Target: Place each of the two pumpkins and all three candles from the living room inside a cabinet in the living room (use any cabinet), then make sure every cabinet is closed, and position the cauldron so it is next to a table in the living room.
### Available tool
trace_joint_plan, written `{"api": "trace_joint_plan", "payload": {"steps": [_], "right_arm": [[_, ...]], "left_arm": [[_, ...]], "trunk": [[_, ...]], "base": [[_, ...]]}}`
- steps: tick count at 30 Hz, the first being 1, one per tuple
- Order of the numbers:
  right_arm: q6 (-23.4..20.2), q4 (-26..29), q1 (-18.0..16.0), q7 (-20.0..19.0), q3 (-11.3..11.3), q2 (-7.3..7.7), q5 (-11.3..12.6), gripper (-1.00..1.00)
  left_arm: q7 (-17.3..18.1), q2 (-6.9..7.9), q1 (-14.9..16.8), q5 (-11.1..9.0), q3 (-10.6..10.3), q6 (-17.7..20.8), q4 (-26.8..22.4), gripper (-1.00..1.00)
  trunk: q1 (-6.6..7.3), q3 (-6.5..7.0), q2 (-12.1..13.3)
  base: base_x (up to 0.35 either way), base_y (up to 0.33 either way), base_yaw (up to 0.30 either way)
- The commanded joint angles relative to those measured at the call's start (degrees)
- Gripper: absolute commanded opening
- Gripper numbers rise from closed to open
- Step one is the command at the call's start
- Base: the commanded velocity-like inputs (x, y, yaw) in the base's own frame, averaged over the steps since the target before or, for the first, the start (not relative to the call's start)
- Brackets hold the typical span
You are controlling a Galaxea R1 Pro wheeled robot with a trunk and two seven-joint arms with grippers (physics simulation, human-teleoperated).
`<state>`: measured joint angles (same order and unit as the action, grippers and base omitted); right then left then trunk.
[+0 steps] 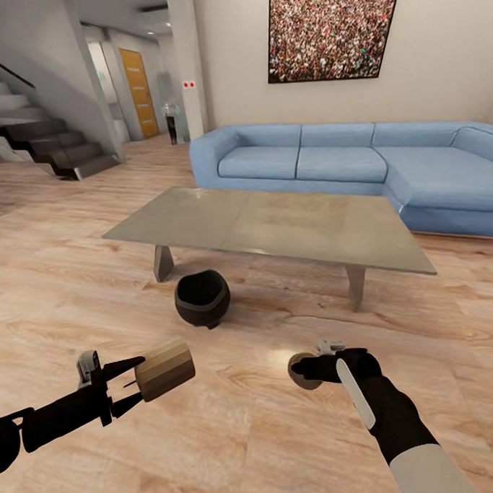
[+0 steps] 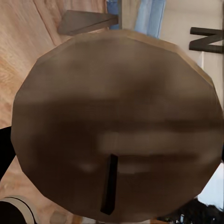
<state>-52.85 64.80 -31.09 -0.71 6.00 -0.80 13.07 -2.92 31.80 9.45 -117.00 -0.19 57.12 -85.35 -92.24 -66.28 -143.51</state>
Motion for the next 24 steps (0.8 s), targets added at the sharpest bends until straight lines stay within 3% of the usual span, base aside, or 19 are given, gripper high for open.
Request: {"api": "trace_joint_plan", "payload": {"steps": [1, 16, 24], "right_arm": [[-0.2, 0.1, 0.0, -0.1, 0.0, 0.00, 0.1, -1.00], [-0.2, 0.1, 0.0, -0.1, 0.0, 0.01, 0.1, -1.00], [-0.2, 0.1, 0.0, -0.1, 0.0, 0.01, 0.2, -1.00]], "left_arm": [[-0.2, 0.02, 0.0, -0.3, 0.0, 0.1, 0.0, -1.00], [-0.2, 0.09, 0.0, -0.2, 0.0, 0.1, 0.1, -1.00], [-0.2, 0.17, 0.0, -0.1, 0.4, 0.2, 3.2, -1.00]], "trunk": [[0.04, 0.10, 0.0], [0.42, 2.29, 0.2], [1.09, 3.36, 1.2]], "base": [[0.000, 0.000, 0.172], [0.000, 0.000, 0.172], [0.000, 0.000, 0.172]]}}
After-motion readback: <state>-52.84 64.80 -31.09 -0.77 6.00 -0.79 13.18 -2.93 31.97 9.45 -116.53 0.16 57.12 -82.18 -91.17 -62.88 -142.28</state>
